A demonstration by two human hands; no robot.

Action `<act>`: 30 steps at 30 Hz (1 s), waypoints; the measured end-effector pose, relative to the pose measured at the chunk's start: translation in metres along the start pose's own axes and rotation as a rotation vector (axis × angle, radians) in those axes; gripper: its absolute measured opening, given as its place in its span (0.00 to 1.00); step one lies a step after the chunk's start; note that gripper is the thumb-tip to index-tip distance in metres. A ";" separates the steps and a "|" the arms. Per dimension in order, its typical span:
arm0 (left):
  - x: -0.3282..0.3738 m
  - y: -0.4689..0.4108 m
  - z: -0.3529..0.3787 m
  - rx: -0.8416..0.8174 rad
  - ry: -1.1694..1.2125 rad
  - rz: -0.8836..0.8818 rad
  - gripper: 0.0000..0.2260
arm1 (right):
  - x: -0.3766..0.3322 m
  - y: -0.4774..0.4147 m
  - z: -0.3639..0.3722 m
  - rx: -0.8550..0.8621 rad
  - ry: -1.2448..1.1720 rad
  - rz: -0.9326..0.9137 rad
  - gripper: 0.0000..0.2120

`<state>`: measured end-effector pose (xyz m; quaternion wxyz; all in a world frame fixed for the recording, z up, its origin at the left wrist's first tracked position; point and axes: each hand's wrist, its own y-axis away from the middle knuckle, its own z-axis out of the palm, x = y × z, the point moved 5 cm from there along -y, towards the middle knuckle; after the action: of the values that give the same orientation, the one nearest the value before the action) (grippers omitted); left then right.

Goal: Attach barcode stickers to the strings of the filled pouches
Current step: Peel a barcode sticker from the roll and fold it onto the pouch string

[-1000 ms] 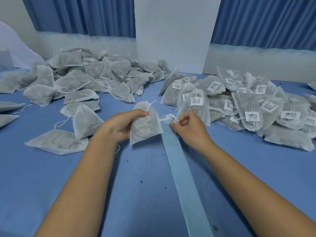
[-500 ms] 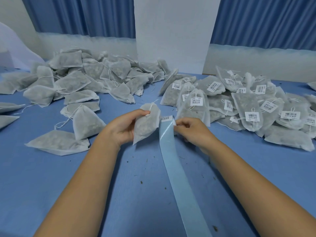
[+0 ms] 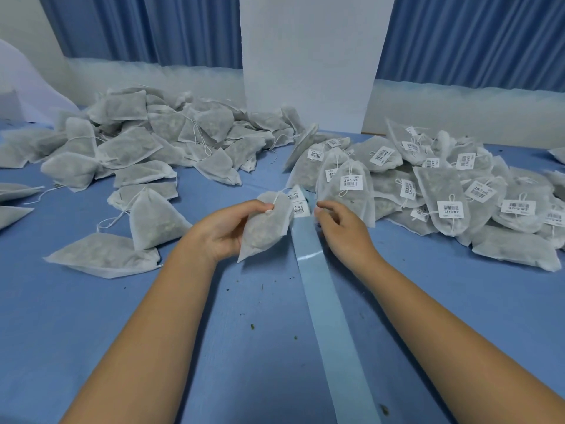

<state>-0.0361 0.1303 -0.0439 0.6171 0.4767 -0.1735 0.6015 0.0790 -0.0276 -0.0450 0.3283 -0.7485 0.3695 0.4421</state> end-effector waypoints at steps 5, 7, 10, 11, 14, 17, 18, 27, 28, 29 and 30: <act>-0.002 0.001 0.002 -0.023 -0.074 -0.010 0.08 | -0.006 0.004 0.003 -0.054 -0.120 -0.022 0.10; -0.001 0.002 0.002 -0.015 -0.033 0.006 0.10 | -0.008 0.005 0.003 -0.129 -0.169 -0.033 0.11; 0.003 0.002 0.003 -0.024 0.037 0.063 0.11 | -0.013 0.008 0.005 -0.267 -0.249 -0.056 0.13; 0.004 0.002 0.004 -0.031 0.046 0.082 0.08 | -0.015 0.009 0.005 -0.308 -0.261 -0.068 0.14; 0.004 0.003 0.006 -0.031 0.039 0.099 0.08 | -0.018 0.010 0.006 -0.358 -0.210 -0.110 0.18; 0.003 0.003 0.004 -0.023 0.016 0.082 0.07 | -0.020 0.010 0.007 -0.298 -0.122 -0.147 0.16; 0.003 0.003 0.004 -0.018 0.000 0.081 0.07 | -0.021 0.011 0.007 -0.263 -0.104 -0.160 0.13; 0.000 0.003 0.009 -0.052 -0.011 0.066 0.04 | -0.027 0.013 0.003 -0.166 -0.106 -0.314 0.16; 0.000 0.003 0.009 -0.062 0.028 0.059 0.03 | -0.028 0.012 0.003 -0.150 -0.102 -0.314 0.16; 0.000 0.003 0.009 -0.066 0.072 0.052 0.02 | -0.028 0.012 0.003 -0.128 -0.098 -0.319 0.16; 0.000 0.003 0.009 -0.065 0.104 0.044 0.03 | -0.029 0.012 0.002 -0.103 -0.091 -0.332 0.15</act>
<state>-0.0358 0.1227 -0.0389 0.6271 0.4205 -0.1710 0.6330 0.0582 -0.0250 -0.0219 0.3745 -0.7943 0.2025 0.4335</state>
